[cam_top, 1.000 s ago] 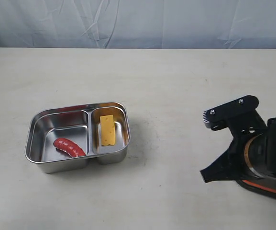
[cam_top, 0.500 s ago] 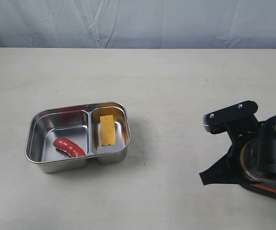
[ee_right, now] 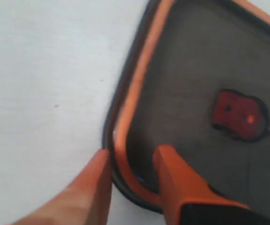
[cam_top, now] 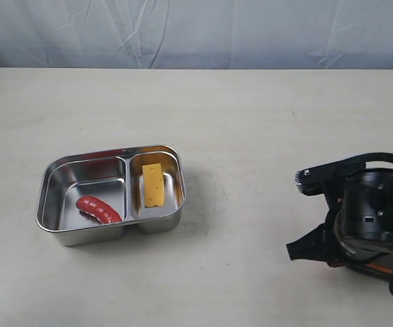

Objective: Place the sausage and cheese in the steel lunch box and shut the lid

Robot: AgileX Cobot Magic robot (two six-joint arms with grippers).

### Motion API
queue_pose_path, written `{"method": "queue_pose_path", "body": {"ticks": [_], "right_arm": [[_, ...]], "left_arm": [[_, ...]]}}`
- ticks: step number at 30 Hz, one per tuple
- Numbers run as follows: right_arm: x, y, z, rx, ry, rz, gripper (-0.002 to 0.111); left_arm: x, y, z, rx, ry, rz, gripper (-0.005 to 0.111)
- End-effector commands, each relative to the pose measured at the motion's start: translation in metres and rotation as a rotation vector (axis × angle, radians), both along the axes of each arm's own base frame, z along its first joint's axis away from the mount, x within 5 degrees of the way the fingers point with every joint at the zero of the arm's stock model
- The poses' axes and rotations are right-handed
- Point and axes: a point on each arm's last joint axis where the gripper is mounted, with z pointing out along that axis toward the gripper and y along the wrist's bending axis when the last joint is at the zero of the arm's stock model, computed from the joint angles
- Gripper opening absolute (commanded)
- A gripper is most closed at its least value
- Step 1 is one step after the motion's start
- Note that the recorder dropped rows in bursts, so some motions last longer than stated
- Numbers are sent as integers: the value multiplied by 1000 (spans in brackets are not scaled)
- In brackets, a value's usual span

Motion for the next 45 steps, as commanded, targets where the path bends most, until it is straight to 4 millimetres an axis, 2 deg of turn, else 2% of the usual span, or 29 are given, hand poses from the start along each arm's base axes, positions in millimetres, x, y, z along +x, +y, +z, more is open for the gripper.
{"method": "queue_pose_path", "body": {"ticks": [1,3,7,9,12,18,20,25,29,45], "right_arm": [[1,6,-11,43,25,19,26],[1,6,-14,30,36,18,30],[1,5,-20,10,53,21,49],[1,6,-23,3,63,23,51],[0,6,-27,-6,76,24,43],[0,6,-29,-9,82,25,6],[0,6,-29,-10,81,26,-1],[1,6,-29,-6,78,32,-1],[1,8,-21,32,51,42,-1],[-1,12,50,317,-180,99,-1]], "left_arm": [[0,0,1,5,-15,3,0],[0,0,1,5,-15,3,0],[0,0,1,5,-15,3,0],[0,0,1,5,-15,3,0],[0,0,1,5,-15,3,0],[0,0,1,5,-15,3,0],[0,0,1,5,-15,3,0],[0,0,1,5,-15,3,0],[0,0,1,5,-15,3,0],[0,0,1,5,-15,3,0]]}}
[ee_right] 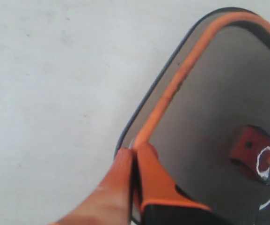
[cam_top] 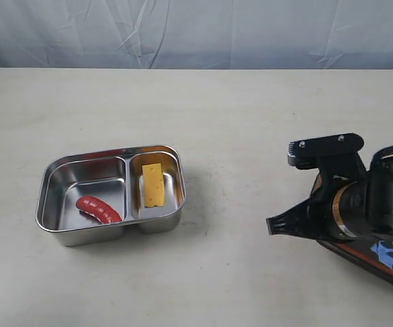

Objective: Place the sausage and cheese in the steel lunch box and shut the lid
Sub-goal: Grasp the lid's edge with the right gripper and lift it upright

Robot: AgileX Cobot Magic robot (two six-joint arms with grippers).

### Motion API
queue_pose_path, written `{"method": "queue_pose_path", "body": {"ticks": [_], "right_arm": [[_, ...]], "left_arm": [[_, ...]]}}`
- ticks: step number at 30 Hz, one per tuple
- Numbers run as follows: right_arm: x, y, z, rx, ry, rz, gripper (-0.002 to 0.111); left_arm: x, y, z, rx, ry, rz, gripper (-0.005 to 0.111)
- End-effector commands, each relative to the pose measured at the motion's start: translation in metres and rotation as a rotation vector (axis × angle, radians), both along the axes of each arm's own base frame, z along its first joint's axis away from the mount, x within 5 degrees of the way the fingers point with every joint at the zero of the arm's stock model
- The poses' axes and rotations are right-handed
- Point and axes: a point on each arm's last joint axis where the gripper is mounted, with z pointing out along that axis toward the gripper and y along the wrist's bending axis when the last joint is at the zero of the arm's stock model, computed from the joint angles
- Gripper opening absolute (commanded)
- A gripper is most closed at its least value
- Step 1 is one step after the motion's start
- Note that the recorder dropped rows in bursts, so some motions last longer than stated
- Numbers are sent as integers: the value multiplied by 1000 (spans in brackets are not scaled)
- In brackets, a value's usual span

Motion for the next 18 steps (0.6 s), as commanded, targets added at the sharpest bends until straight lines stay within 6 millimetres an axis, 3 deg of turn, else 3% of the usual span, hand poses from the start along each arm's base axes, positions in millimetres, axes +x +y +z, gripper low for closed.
{"method": "queue_pose_path", "body": {"ticks": [1,6,13,18], "right_arm": [[-2,-3,18,52,-61,11,-1],[-6,-5,36,140,-107,5,-1],[-24,-18,88,378,-265,28,-1],[-34,-25,103,436,-299,56,-1]], "left_arm": [[0,0,1,5,-15,3,0],[0,0,1,5,-15,3,0],[0,0,1,5,-15,3,0],[0,0,1,5,-15,3,0]]}}
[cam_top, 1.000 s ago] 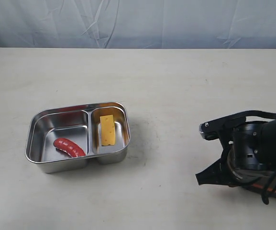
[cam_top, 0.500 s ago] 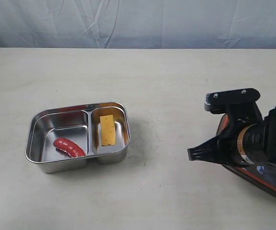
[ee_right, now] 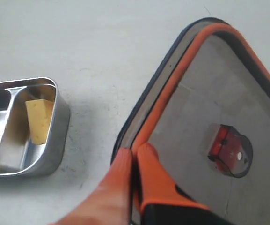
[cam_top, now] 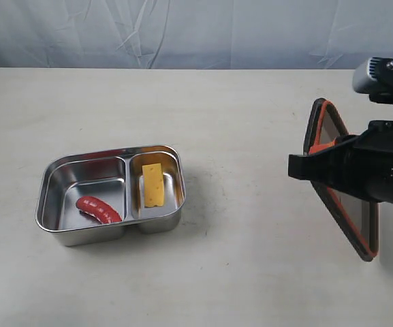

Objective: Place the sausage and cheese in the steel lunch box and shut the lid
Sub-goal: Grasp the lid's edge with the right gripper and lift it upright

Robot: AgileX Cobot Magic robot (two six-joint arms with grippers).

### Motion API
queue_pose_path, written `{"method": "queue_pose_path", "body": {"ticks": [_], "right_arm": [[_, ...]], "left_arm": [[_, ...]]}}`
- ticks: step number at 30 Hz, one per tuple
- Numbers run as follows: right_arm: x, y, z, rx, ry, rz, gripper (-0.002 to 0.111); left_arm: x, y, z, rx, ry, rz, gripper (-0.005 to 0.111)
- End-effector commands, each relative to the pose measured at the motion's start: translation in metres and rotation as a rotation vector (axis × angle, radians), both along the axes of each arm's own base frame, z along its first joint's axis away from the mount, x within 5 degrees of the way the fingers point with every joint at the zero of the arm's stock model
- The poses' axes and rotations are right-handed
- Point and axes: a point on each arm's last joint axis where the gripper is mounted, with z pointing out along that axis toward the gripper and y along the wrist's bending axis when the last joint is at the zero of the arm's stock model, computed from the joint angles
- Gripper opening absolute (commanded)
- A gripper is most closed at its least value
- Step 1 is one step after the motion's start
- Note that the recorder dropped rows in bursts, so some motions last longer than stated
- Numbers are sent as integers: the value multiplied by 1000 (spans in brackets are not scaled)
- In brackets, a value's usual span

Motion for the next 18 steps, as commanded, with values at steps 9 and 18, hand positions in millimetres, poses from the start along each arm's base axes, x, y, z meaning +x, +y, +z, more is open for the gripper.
{"method": "queue_pose_path", "body": {"ticks": [9,18], "right_arm": [[-19,-7,17,87,-5,84,-1],[-27,-12,25,147,-12,99,-1]], "left_arm": [[0,2,2,67,-20,7,0],[3,0,17,-11,-197,3,0]]}}
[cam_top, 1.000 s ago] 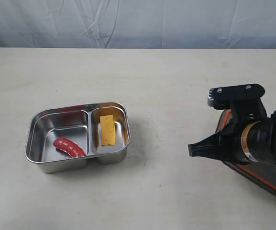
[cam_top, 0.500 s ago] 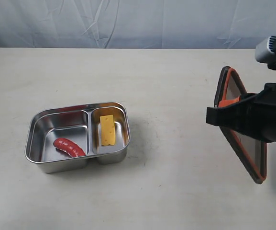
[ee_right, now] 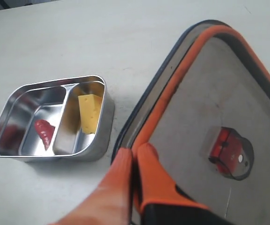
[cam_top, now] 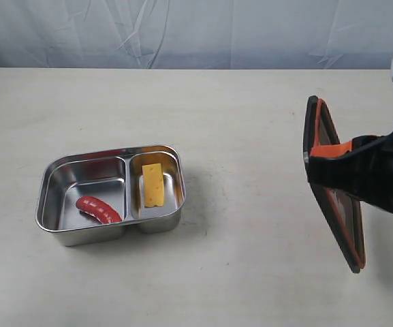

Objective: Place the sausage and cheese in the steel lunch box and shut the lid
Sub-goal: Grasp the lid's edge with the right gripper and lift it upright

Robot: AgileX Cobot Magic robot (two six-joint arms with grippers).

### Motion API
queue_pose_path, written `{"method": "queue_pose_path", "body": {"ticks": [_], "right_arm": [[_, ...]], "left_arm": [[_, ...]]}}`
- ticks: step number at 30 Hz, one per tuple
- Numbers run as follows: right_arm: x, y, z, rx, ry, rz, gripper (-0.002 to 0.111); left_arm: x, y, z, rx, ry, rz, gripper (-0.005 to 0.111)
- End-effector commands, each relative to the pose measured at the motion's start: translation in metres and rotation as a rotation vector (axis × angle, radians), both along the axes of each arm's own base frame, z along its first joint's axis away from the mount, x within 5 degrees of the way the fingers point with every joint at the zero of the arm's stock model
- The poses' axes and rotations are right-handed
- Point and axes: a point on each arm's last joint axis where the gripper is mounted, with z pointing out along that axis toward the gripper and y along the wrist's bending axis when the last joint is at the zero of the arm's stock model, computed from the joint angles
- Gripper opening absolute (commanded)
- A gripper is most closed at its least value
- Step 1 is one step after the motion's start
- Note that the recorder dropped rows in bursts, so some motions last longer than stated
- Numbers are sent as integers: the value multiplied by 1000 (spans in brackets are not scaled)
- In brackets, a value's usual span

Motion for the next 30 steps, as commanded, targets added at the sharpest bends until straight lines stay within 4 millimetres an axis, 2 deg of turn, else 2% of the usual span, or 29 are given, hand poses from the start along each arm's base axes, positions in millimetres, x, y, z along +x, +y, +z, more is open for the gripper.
{"method": "queue_pose_path", "body": {"ticks": [1,3,6,9,16,19,25,30], "right_arm": [[-3,-3,5,26,-26,8,-1],[-4,-4,7,41,-28,7,-1],[-6,-3,8,75,-13,8,-1],[-7,1,10,114,-9,35,-1],[-11,5,12,167,19,69,-1],[-11,5,12,184,29,68,-1],[-12,9,17,261,31,83,-1],[-12,11,25,312,25,87,-1]], "left_arm": [[1,-3,10,-177,-121,-13,0],[1,-3,16,-356,-187,-13,0],[0,1,25,-742,-299,19,0],[-1,7,29,-943,-377,63,0],[-2,9,31,-972,-412,77,0],[0,-3,25,-1093,-252,11,0],[-5,-27,22,-1137,50,-139,0],[-15,-47,32,-1084,131,-385,0]]}}
